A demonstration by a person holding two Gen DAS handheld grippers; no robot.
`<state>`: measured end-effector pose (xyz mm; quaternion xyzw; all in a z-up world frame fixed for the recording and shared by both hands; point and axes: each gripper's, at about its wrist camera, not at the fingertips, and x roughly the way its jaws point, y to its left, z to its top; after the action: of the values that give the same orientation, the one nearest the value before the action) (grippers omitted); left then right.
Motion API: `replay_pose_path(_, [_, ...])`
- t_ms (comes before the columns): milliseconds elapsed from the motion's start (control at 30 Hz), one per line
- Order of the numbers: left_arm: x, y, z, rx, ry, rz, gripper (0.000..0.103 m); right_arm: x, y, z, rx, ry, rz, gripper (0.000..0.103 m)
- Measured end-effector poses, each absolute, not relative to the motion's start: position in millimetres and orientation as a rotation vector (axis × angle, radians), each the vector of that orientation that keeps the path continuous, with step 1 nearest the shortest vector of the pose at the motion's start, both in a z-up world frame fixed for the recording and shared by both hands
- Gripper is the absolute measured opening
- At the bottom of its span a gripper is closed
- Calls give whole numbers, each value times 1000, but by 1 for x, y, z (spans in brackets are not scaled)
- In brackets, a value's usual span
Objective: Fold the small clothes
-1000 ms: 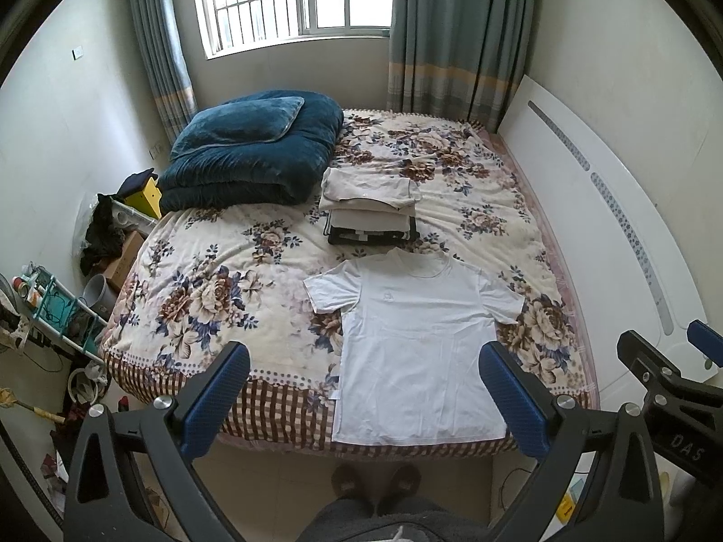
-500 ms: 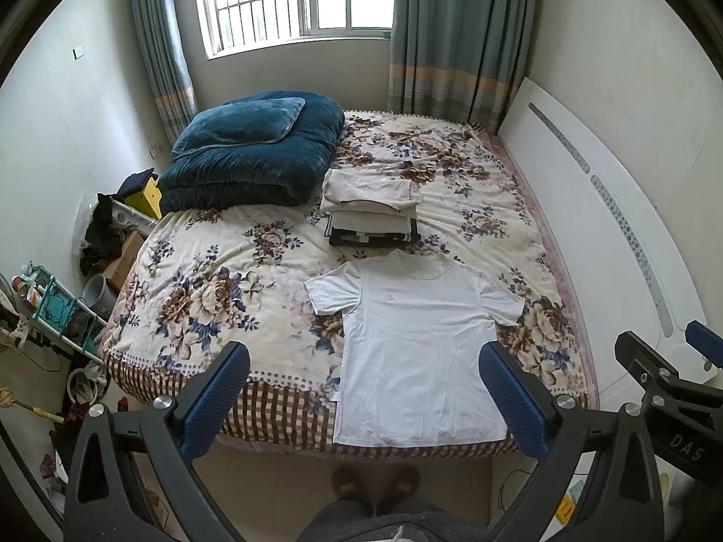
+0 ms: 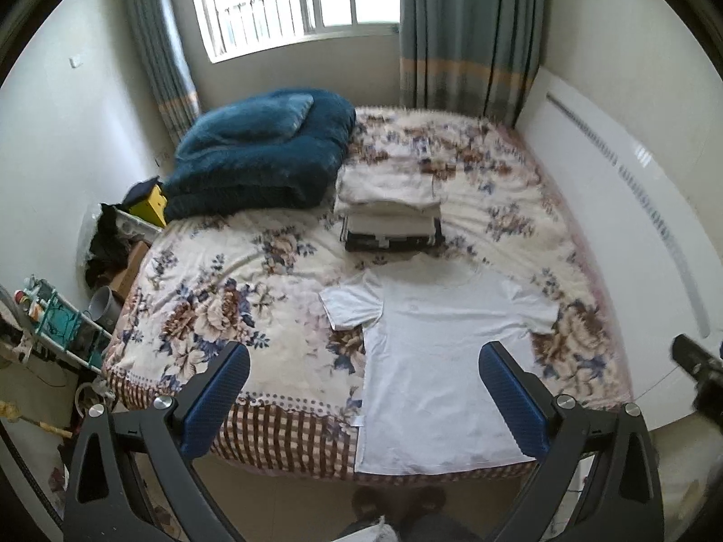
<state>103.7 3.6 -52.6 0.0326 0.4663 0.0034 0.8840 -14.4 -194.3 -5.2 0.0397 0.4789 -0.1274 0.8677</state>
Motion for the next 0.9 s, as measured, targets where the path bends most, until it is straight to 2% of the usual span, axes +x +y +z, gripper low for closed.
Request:
replay_pose_path(200, [189, -16, -155, 95, 1102, 41, 103, 58, -284, -130, 253, 1103, -417, 103])
replay_pose_path(333, [236, -35, -224, 78, 1106, 87, 103, 110, -344, -238, 318, 1176, -483, 103])
replay_pose_path(500, [289, -62, -315, 110, 1181, 166, 103, 176, -420, -382, 531, 1279, -514, 103])
replay_pose_path(600, [315, -69, -375, 101, 1237, 194, 103, 201, -460, -462, 668, 1317, -553, 99])
replay_pose_path(667, [331, -77, -420, 120, 1279, 205, 103, 219, -488, -519, 773, 1339, -581, 92])
replay_pose_path(833, [355, -93, -503, 149, 1351, 192, 103, 241, -527, -614, 1027, 1338, -605, 78])
replay_pose_path(900, [362, -97, -531, 148, 1376, 180, 103, 247, -538, -645, 1137, 1305, -610, 76])
